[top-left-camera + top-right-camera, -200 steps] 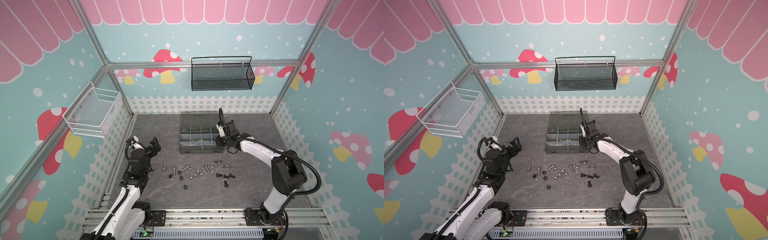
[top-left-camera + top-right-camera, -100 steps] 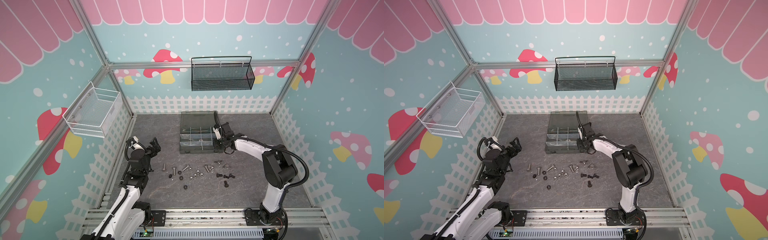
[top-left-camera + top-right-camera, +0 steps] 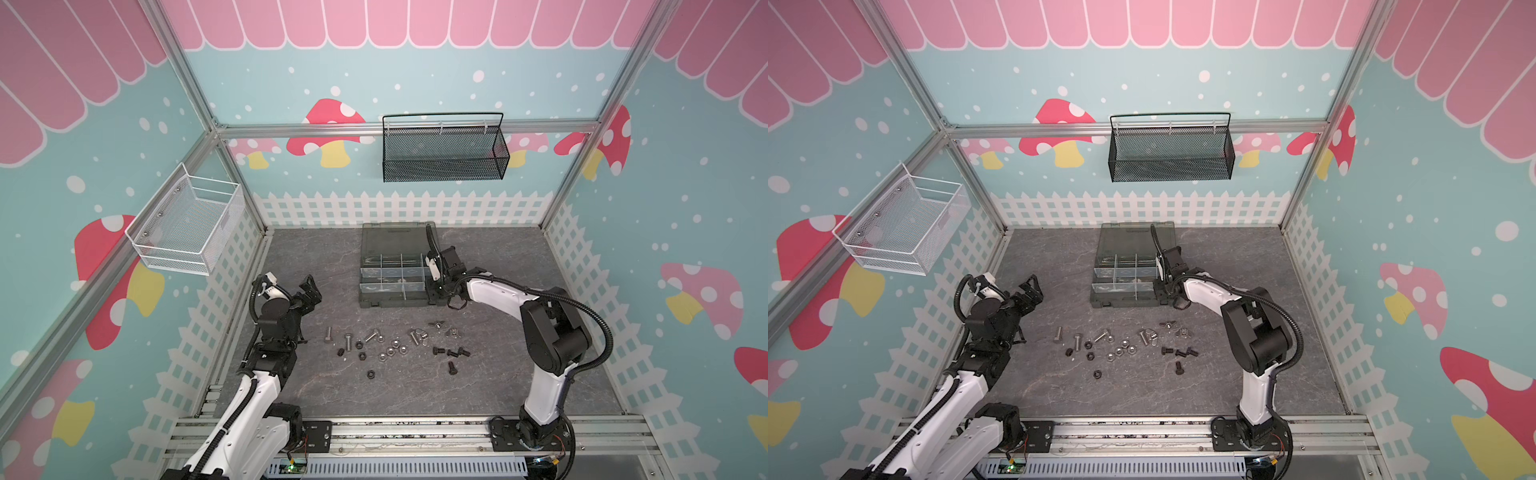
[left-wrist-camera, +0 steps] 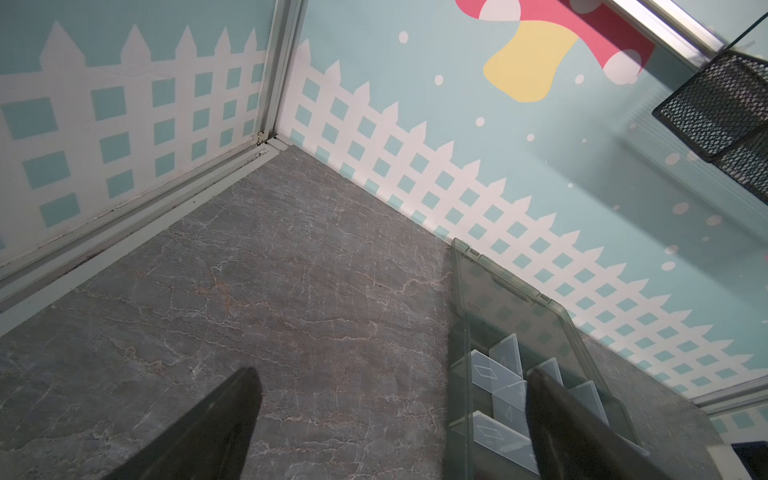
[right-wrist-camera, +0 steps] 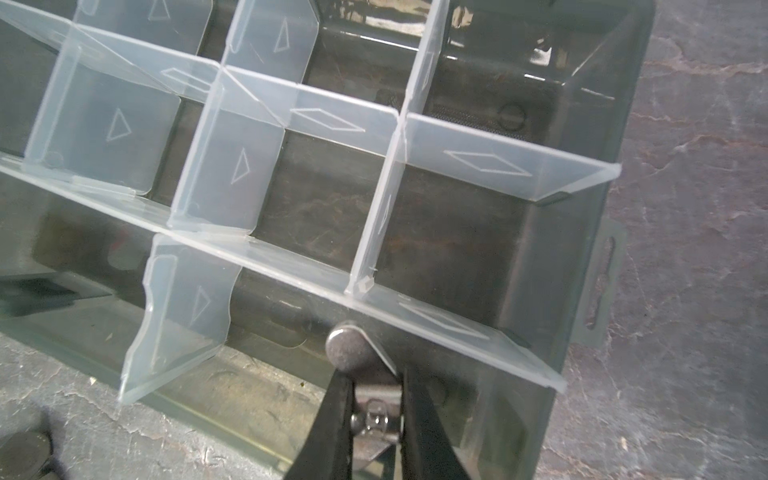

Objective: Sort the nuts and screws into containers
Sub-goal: 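Carry the wing nut with the right gripper into the organizer compartment, then open the right gripper to drop the wing nut and withdraw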

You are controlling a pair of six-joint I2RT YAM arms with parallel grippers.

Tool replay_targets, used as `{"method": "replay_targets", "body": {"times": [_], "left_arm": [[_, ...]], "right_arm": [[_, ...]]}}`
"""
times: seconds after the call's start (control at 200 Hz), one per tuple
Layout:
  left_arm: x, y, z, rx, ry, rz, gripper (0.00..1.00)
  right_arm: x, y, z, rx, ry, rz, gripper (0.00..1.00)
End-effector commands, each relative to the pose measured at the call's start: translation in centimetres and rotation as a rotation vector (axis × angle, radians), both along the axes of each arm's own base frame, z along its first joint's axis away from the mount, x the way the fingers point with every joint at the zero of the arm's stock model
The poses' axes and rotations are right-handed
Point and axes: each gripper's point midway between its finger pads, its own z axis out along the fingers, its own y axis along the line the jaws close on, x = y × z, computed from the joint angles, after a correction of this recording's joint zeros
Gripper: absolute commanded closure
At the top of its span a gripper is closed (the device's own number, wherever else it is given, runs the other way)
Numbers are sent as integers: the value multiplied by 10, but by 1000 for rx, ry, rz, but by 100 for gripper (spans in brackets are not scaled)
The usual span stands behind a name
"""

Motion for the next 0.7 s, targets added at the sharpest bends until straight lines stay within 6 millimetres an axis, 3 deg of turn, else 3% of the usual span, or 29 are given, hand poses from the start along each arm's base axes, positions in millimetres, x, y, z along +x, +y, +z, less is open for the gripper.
{"method": "replay_targets", "body": {"times": [0.0, 0.395, 0.69], "left_arm": [[-3, 1, -2, -13, 3, 15, 0], [-5, 2, 1, -13, -3, 17, 0], [-6, 2, 1, -16, -4, 16, 0]], "right_arm": [[-6, 1, -10, -20, 22, 3, 88], [-8, 0, -4, -23, 10, -4, 66], [-13, -1, 24, 10, -35, -34, 64]]}}
